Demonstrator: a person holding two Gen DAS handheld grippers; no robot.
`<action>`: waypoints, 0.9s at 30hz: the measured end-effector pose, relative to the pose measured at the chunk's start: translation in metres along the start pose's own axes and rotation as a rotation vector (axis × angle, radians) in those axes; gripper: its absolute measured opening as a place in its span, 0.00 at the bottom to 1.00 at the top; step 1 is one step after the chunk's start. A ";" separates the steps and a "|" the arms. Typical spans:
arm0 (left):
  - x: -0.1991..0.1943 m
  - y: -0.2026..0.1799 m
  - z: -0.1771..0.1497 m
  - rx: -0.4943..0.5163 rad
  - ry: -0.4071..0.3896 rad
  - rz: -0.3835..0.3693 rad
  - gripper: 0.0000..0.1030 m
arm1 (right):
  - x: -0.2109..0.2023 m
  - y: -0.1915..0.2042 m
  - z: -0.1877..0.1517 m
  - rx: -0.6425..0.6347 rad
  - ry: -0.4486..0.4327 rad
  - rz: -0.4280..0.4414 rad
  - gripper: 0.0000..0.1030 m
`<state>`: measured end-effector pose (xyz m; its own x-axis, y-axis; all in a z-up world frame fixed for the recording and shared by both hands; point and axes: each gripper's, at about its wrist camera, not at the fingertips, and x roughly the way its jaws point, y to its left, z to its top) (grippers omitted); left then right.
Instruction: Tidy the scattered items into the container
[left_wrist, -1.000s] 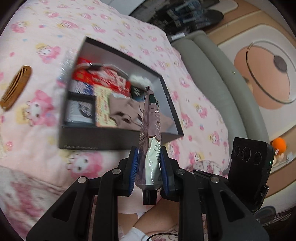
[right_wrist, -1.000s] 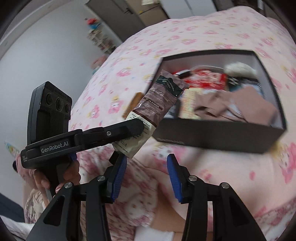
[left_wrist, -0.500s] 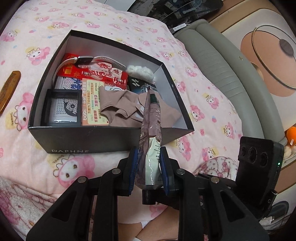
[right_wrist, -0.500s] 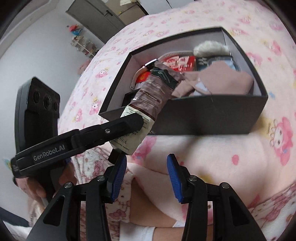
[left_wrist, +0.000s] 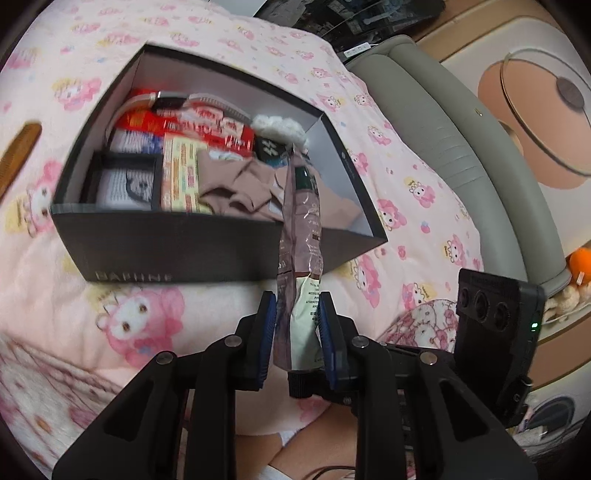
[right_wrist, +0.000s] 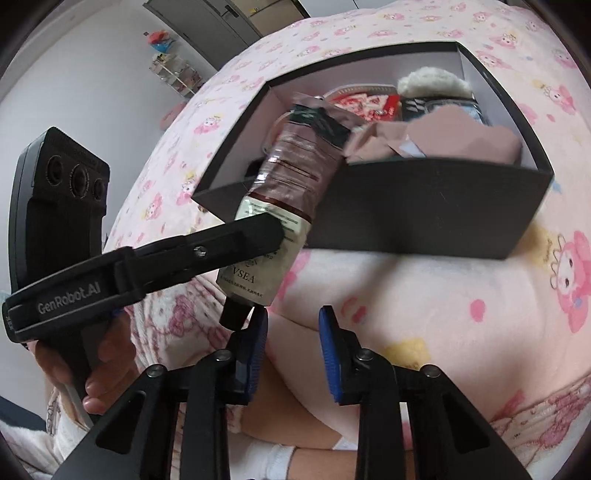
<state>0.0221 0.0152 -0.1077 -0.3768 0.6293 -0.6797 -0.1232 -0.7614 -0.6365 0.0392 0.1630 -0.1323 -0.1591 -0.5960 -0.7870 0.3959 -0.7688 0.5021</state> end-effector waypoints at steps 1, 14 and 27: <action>0.003 0.001 -0.003 -0.010 0.005 0.003 0.21 | 0.000 -0.004 -0.002 0.013 0.002 -0.007 0.21; 0.039 0.019 -0.031 -0.057 0.102 0.135 0.21 | -0.001 -0.049 -0.015 0.217 0.002 -0.067 0.21; 0.029 0.058 0.018 0.026 0.087 0.312 0.56 | 0.041 -0.044 -0.021 0.220 0.136 -0.072 0.37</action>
<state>-0.0128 -0.0137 -0.1575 -0.3199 0.3754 -0.8699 -0.0383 -0.9225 -0.3840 0.0343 0.1774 -0.1940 -0.0512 -0.5124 -0.8572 0.1792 -0.8491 0.4969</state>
